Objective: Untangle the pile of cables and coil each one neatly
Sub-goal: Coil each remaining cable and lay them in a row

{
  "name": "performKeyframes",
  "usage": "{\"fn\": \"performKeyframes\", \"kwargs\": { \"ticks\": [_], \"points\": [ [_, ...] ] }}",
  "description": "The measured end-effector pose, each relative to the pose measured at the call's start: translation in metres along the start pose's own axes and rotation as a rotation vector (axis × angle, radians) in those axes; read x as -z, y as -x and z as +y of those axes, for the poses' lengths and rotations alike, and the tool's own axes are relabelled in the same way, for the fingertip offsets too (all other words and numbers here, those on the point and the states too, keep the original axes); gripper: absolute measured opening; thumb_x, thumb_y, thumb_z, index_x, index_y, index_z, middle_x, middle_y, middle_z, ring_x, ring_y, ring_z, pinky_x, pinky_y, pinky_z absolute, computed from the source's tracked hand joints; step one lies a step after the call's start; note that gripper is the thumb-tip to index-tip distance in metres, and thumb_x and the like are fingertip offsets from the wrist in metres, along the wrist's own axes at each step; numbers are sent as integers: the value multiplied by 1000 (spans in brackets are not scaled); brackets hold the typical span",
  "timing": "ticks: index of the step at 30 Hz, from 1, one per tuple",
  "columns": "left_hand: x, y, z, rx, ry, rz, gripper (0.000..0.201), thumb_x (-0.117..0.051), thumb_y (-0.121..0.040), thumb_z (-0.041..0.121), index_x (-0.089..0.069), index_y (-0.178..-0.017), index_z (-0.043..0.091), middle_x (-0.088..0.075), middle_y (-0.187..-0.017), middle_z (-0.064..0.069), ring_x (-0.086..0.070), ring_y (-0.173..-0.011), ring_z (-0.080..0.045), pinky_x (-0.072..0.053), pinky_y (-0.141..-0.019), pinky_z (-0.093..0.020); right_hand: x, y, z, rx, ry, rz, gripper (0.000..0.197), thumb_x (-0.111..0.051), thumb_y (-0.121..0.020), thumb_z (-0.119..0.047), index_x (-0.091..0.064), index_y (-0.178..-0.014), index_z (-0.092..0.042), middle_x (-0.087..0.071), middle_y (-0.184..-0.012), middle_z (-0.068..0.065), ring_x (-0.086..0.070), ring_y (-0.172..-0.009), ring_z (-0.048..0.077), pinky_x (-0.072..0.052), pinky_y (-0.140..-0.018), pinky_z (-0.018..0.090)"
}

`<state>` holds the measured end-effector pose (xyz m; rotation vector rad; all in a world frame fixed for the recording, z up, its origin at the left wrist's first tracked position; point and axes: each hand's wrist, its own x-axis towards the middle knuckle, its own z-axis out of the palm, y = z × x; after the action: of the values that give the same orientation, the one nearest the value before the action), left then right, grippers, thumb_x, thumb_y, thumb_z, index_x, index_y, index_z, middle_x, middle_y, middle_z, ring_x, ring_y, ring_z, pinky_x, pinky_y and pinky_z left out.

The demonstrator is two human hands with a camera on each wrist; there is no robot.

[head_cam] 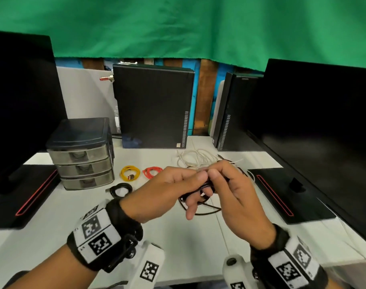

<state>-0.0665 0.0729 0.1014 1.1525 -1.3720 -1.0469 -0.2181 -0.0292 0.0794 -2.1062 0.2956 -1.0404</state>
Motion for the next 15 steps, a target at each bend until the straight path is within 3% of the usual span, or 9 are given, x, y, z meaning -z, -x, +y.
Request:
{"fn": "performKeyframes", "kwargs": {
  "ticks": [2,5,7,10,12,15],
  "points": [
    [3,2,-1,-21,17,-15,23,-63,-95,30,-70,-90,9,-57,-55,3,-58,-53,-10,-50,-78,-23,-5,1,-6,-4,-41,27,25,-44,-103,-21,-59,-86,-12,-59,-75,-1,-57,-69,16,-48,-64,25],
    [-2,2,-2,-60,10,-10,8,-70,-91,13,-69,-87,7,-64,-61,-2,-59,-55,-12,-50,-68,-23,-7,2,-10,6,-38,87,23,-45,-102,-18,-57,-83,-12,-57,-71,-1,-54,-66,15,-44,-62,19],
    [-7,-1,-3,-91,-33,79,10,-71,-89,18,-69,-86,9,-65,-63,-3,-62,-60,-12,-51,-68,-23,-8,3,-11,-7,-56,143,22,-46,-101,-19,-57,-83,-13,-58,-70,-3,-55,-65,13,-44,-63,20],
    [-14,-3,-7,-197,-258,220,8,-66,-89,30,-67,-85,23,-65,-69,12,-60,-66,-1,-47,-67,-15,-10,3,-14,-41,-101,187,23,-48,-100,-22,-59,-83,-11,-60,-70,2,-55,-63,13,-45,-61,22],
    [-17,-2,-8,-279,-450,241,12,-60,-96,39,-62,-86,33,-62,-71,18,-57,-67,-4,-43,-64,-15,-2,-1,-17,-131,-250,132,24,-52,-97,-25,-60,-80,-10,-60,-65,6,-54,-58,15,-45,-55,24],
    [-19,3,-4,-345,-530,208,19,-47,-100,43,-56,-84,39,-61,-72,20,-57,-66,-5,-42,-62,-14,22,-7,-19,-296,-569,-165,23,-63,-94,-32,-66,-80,-15,-65,-66,7,-56,-54,17,-47,-50,24]
  ]
}}
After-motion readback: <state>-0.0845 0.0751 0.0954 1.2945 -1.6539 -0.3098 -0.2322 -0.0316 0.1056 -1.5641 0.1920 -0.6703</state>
